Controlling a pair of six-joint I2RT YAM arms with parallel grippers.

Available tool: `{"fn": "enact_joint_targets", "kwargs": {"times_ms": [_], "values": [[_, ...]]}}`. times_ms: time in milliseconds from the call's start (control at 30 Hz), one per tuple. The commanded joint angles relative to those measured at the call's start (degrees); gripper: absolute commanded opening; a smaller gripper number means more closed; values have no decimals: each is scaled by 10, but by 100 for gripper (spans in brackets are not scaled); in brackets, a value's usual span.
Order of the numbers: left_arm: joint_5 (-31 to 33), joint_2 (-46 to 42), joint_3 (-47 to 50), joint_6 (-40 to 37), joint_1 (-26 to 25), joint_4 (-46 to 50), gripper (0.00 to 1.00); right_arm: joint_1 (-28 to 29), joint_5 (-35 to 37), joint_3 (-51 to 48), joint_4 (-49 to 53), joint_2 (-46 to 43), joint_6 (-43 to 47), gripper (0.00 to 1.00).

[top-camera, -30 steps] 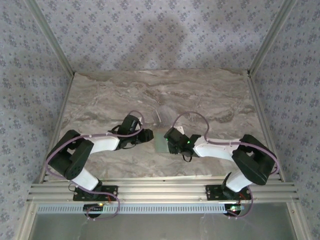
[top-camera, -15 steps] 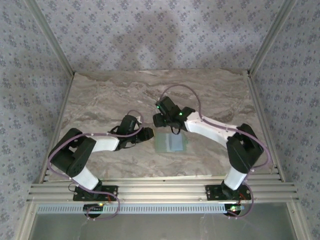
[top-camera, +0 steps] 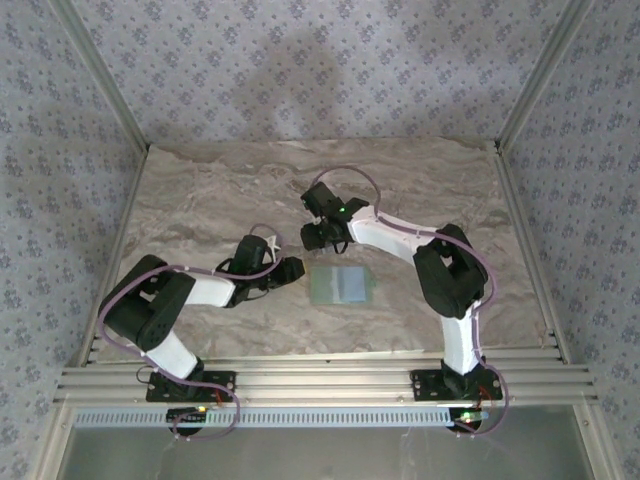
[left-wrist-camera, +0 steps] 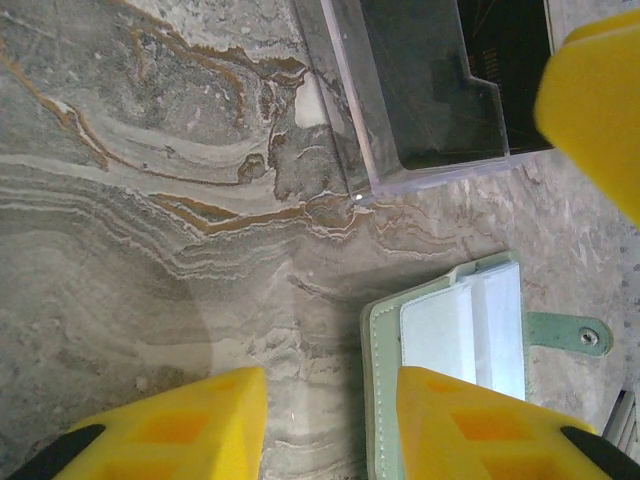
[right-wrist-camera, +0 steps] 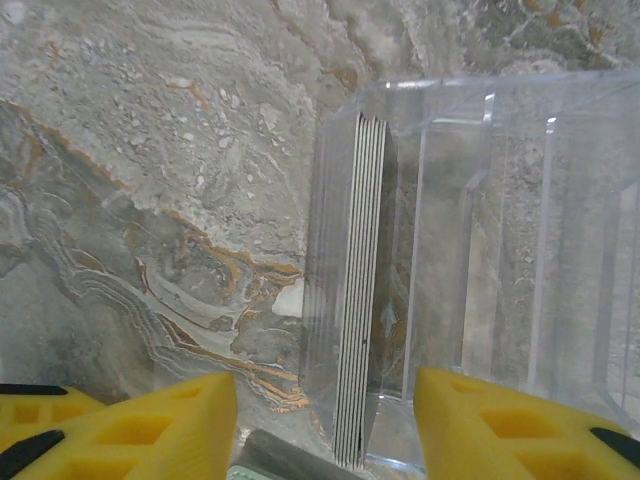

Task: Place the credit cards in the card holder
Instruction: Pick up the credit card from the storage box.

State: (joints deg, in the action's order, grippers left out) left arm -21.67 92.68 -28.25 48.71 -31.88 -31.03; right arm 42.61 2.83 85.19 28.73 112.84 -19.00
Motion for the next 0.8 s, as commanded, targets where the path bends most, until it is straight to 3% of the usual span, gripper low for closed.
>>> {"fn": "enact_joint_targets", "kwargs": {"times_ms": [0, 233, 633, 767], "values": [[0, 12, 13, 1, 5, 11, 39, -2, -16, 15, 9, 20, 10, 51], [-3, 21, 21, 2, 8, 4, 39, 2, -13, 14, -9, 23, 13, 50], [-9, -1, 31, 2, 20, 11, 38, -8, -88, 52, 21, 54, 13, 49], [-10, -4, 31, 1, 22, 13, 38, -11, -97, 48, 20, 52, 13, 43]]}}
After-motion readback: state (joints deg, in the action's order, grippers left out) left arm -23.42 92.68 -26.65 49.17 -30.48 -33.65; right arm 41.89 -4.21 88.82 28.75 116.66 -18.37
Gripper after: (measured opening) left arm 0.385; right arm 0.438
